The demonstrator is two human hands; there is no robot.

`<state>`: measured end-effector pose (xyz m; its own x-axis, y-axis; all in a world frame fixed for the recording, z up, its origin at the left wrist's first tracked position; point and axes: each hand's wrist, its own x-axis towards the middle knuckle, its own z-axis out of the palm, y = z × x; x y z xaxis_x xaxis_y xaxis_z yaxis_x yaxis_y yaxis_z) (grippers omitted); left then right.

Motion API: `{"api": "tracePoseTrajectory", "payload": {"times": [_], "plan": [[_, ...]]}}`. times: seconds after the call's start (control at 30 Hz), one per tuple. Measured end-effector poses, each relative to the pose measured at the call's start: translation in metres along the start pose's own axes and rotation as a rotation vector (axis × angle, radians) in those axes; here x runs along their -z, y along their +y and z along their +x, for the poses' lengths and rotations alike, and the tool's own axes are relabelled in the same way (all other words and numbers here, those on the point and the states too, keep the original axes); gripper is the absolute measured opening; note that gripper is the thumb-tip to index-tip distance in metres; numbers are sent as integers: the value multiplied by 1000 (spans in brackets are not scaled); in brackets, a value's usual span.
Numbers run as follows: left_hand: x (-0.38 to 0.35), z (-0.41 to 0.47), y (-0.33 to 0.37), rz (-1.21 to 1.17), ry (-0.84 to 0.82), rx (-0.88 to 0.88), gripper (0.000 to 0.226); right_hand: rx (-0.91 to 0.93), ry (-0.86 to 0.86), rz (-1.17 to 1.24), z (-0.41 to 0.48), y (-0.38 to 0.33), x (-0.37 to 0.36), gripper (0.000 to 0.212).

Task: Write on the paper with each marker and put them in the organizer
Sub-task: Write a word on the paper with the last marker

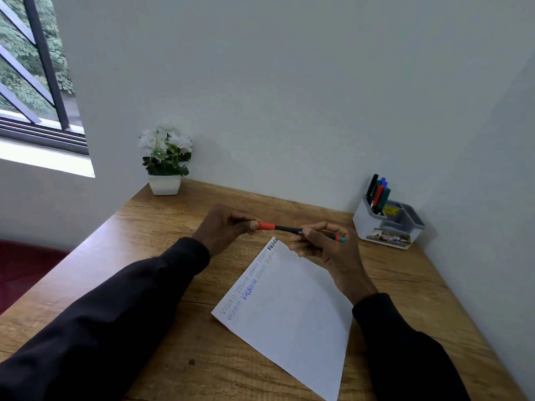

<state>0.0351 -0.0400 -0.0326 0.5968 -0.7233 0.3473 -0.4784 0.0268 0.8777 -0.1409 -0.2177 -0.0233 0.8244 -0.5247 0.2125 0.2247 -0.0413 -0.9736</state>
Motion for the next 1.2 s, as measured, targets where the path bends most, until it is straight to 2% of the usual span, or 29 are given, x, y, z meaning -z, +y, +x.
{"api": "tracePoseTrajectory", "payload": {"times": [0.13,0.33,0.5,0.57,0.63,0.73,0.8,0.9,1.0,1.07,1.2], "plan": [[-12,4,9,53,-41,-55,10,-4,15,-59,0,1,-2,10],[-24,15,14,63,-2,-114,13,54,132,-101,3,3,0,10],[-39,21,11,129,9,-169,20,84,175,-226,5,6,9,12],[-37,28,16,141,-7,-175,24,115,172,-370,7,0,19,11],[-36,38,24,123,-39,-176,16,153,176,-638,13,-5,26,7],[-41,51,41,-29,-68,-164,10,191,146,-871,18,-4,27,9],[-46,55,45,-107,-76,-139,17,224,142,-866,20,-5,29,19],[-46,58,41,-139,-78,-103,19,271,202,-829,25,-15,45,54],[-43,55,33,-110,-80,-91,18,315,362,-847,35,-31,76,82],[-40,51,28,-106,-57,-86,19,378,464,-904,45,-43,98,88],[-37,45,20,-144,-1,-71,21,425,543,-941,62,-65,126,78]]}}
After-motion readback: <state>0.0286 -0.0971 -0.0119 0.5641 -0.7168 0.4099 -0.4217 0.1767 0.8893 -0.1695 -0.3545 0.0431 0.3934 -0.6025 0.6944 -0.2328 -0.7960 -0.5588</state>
